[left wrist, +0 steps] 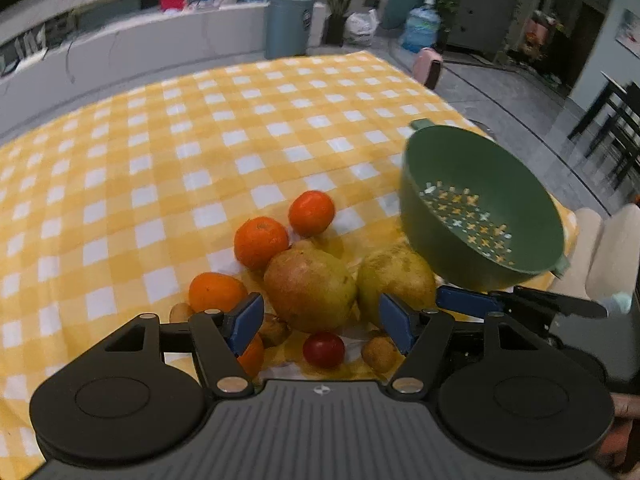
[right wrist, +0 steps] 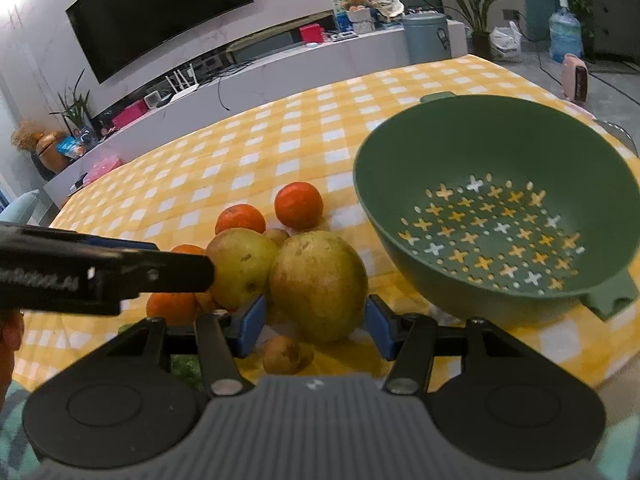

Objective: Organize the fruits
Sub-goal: 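Grasp the red-yellow apple with the left tool while the right tool grasps the pear, then carry the apple in the left tool while the right tool carries the pear into the colander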

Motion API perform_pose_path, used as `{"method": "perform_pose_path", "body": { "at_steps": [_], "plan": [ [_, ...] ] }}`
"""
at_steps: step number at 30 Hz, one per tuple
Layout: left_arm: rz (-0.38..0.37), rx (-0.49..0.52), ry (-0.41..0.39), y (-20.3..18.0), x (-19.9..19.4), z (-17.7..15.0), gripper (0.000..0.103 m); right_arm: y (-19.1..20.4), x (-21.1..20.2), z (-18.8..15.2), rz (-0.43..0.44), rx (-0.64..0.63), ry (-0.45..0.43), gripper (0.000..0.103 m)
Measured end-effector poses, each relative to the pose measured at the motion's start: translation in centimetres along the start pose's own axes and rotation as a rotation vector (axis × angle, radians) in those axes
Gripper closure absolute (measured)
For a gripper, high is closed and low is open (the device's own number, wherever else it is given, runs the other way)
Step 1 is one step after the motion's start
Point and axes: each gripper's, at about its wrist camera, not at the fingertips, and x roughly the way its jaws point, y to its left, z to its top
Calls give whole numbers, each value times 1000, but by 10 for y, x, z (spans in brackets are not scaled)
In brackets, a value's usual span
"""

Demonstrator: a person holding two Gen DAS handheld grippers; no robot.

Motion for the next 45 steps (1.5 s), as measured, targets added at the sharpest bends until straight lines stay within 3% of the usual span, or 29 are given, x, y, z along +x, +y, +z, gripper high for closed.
{"method": "perform_pose_path", "body": {
  "at_steps": [7,16,28,31,38,45],
  "plan": [
    [-37,-75,37,13,18,5,25,-2,13,0,7,14,-4,41],
    [-70,-181,48,23,36,5,23,-5,22,-2,16,75,-11,41],
    [-97,-293,24,35,46,4,21,0,17,-6,-8,33,-19,43],
    [-82,-304,28,34,48,6,30,-1,16,-6,-24,22,-25,43],
    [-78,-334,22,34,43,3,31,3,8,-9,-11,-17,-54,43],
    [-87,-357,-30,32,7,4,31,8,-15,-13,0,-61,-90,43]
  ]
}}
